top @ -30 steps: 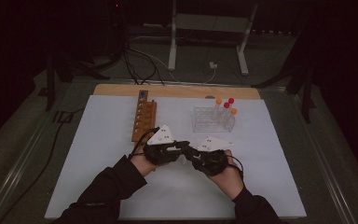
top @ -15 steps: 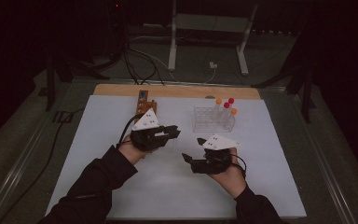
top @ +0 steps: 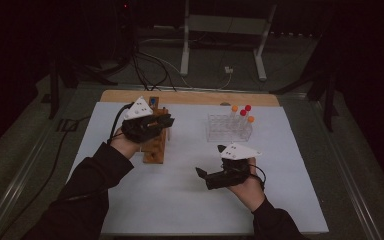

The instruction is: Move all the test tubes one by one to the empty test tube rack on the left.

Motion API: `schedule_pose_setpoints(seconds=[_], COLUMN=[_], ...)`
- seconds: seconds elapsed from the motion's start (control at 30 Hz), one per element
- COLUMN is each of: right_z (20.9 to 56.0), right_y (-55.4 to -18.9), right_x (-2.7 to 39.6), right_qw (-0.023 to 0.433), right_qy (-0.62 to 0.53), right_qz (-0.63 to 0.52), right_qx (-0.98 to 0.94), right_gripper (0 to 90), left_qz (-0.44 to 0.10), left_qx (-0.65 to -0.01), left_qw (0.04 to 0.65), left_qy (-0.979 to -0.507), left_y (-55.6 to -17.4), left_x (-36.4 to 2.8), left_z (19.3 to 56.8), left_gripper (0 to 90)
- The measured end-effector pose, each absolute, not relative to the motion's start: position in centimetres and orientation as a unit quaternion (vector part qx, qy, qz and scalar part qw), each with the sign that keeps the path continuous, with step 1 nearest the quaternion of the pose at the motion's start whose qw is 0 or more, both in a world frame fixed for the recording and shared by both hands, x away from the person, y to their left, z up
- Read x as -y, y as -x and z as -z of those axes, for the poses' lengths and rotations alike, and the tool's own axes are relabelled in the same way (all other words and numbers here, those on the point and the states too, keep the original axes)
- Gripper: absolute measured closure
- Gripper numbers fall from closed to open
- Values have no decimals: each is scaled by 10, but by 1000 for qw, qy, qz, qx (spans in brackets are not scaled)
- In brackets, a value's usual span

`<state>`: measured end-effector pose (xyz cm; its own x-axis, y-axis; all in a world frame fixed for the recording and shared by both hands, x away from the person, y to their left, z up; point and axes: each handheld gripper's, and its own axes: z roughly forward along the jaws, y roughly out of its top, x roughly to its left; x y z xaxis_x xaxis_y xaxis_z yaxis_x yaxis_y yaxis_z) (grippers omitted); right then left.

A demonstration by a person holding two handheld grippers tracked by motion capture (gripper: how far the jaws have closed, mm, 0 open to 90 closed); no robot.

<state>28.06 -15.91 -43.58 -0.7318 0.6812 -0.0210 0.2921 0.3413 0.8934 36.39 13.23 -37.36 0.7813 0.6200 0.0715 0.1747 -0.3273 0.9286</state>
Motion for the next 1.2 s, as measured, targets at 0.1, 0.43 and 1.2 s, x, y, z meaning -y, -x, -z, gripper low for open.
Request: schedule_pose_setpoints(seconds=[0.1, 0.43, 1.2], right_z=[435, 434, 434], right_y=[-281, -280, -281], right_x=[159, 162, 166], right_qw=[199, 202, 188], right_qy=[-304, -303, -302], right_qz=[-489, -497, -500], right_qx=[-793, -788, -789], right_gripper=[0, 0, 0], left_qz=[-223, -255, -290], left_qx=[-264, -297, -387], left_qw=[521, 510, 515], left_qy=[-781, -766, -708], left_y=[-374, -403, -457], left_x=[-139, -153, -175], left_z=[369, 366, 392], left_gripper=[777, 778, 777])
